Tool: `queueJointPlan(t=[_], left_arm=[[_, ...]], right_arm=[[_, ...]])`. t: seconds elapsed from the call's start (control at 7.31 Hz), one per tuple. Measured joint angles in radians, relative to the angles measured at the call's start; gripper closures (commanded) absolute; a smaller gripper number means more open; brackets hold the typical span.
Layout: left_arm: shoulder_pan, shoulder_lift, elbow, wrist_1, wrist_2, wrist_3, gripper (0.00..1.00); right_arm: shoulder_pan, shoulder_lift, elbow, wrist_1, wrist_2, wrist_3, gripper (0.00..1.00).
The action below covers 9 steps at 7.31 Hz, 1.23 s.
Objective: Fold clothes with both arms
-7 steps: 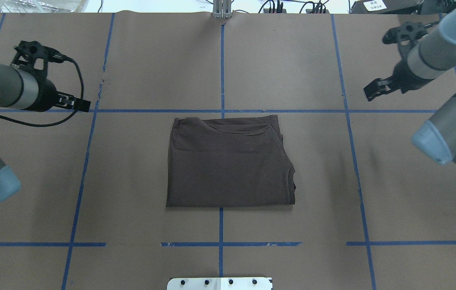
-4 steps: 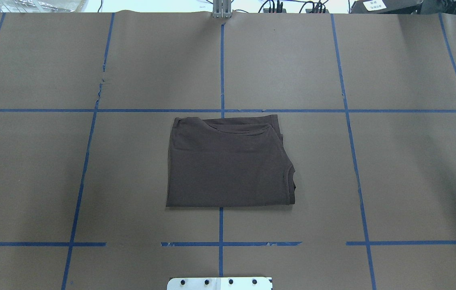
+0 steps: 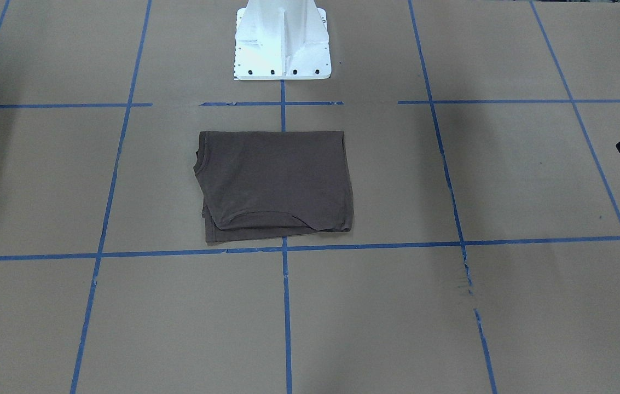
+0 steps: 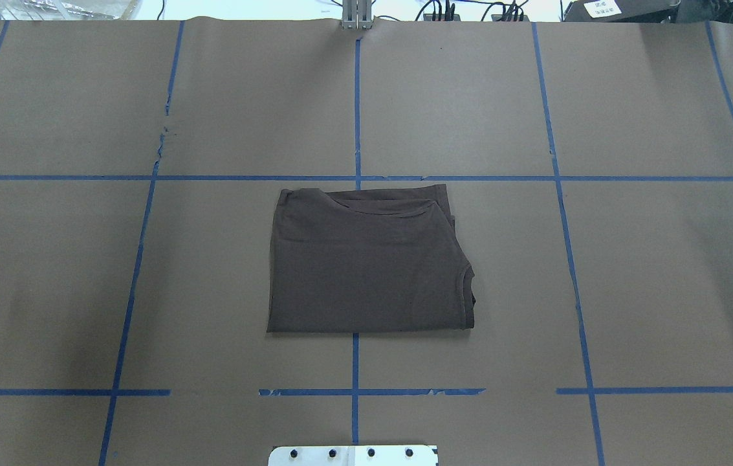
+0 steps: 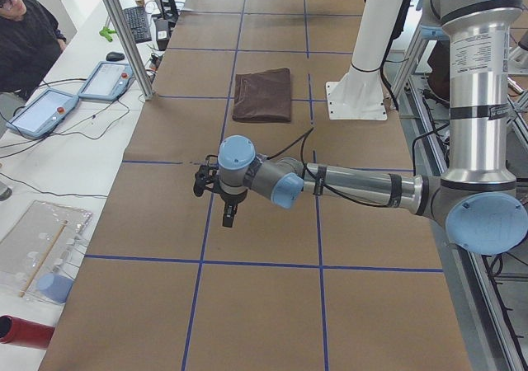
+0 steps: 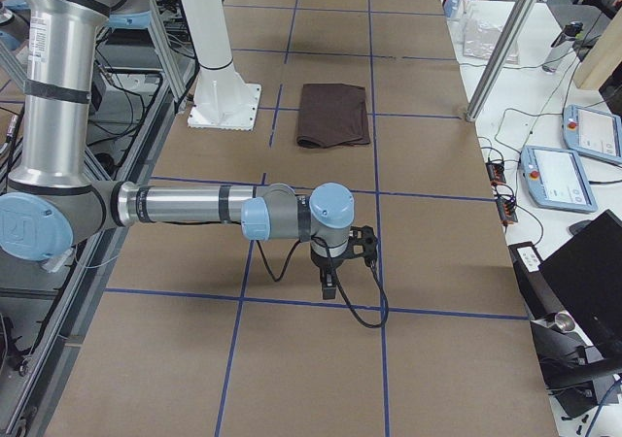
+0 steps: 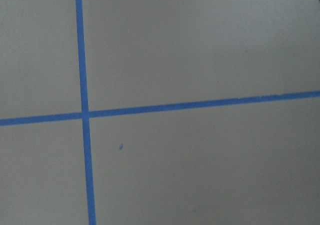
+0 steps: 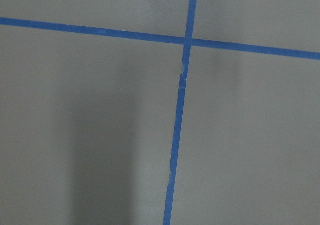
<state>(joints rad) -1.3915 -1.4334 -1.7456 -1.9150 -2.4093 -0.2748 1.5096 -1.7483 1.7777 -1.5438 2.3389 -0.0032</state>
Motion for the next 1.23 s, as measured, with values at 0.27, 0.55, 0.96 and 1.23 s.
queueJointPlan(t=[0.27, 0.55, 0.96, 1.23], left_arm=[[-0.019, 0.087, 0.003, 0.016, -0.046, 0.062, 0.00], [-0.023, 0.115, 0.001, 0.019, -0.050, 0.071, 0.00], [-0.028, 0.119, -0.011, 0.023, -0.048, 0.072, 0.00], [-0.040, 0.116, -0.021, 0.025, -0.044, 0.074, 0.00]], right_arm=[[0.005, -0.007, 0.002, -0.006, 0.006, 0.002, 0.00], [0.007, -0.007, 0.015, -0.004, -0.040, 0.004, 0.00], [0.007, -0.007, 0.023, 0.003, -0.070, 0.005, 0.00], [0.007, -0.008, 0.022, 0.004, -0.069, 0.005, 0.00]])
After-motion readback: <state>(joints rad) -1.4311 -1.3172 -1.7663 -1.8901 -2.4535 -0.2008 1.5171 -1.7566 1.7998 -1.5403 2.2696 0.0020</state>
